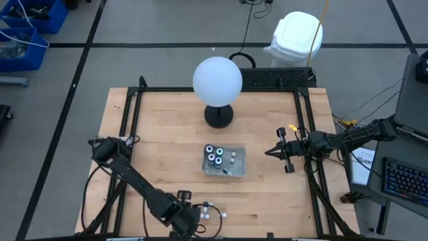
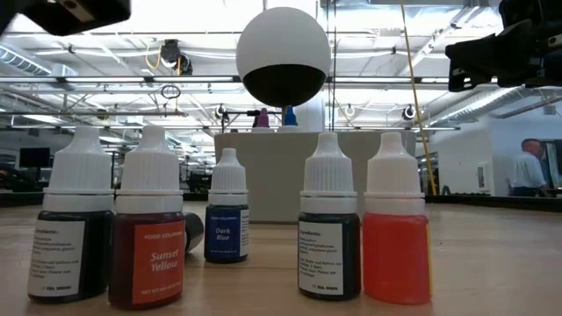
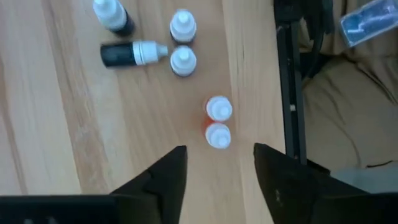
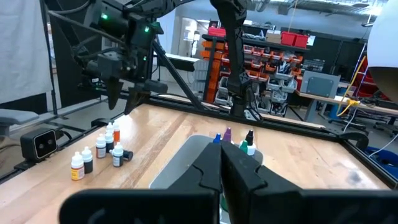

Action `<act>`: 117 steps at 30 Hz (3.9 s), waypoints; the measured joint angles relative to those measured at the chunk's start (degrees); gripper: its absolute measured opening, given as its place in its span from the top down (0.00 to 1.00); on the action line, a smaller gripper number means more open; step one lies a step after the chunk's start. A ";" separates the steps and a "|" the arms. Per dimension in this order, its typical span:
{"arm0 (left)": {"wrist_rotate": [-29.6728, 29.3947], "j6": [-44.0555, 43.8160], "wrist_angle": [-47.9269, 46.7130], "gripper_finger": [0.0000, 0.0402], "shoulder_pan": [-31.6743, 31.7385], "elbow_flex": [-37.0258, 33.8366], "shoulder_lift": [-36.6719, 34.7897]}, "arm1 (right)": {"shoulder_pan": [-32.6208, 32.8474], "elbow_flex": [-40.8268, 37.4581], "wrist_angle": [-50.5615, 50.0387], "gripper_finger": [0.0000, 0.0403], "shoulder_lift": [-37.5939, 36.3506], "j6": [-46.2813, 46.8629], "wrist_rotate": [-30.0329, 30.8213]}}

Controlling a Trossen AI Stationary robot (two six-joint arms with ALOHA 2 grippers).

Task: Pick & Place food coloring
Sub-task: Put the small orange food coloring bottle into the gray bin

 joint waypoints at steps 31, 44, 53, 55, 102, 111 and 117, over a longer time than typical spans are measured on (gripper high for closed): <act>2.68 2.35 5.62 0.47 0.56 -0.11 4.22 | 0.02 -0.04 0.00 1.00 0.00 1.90 0.02; 2.39 2.11 5.62 0.47 0.63 -0.11 4.22 | 0.02 -0.04 0.02 1.00 0.00 2.97 0.02; -1.73 3.69 5.60 0.47 -0.70 -0.11 4.22 | 0.02 -0.04 0.02 1.00 0.04 2.85 0.02; -1.85 3.92 5.55 0.47 -0.70 -0.11 4.22 | 0.02 -0.04 0.02 1.00 0.04 2.38 0.02; -0.89 -0.17 7.52 0.71 -0.72 -4.15 4.18 | 0.01 -0.04 1.73 1.00 0.04 -0.24 0.02; 1.96 -0.87 7.54 0.84 -0.72 -4.15 4.16 | 0.02 -0.04 1.70 1.00 0.04 -0.24 0.02; 4.09 0.02 6.34 0.83 -0.49 -3.94 3.49 | 0.00 -0.04 1.70 1.00 0.05 -0.24 0.02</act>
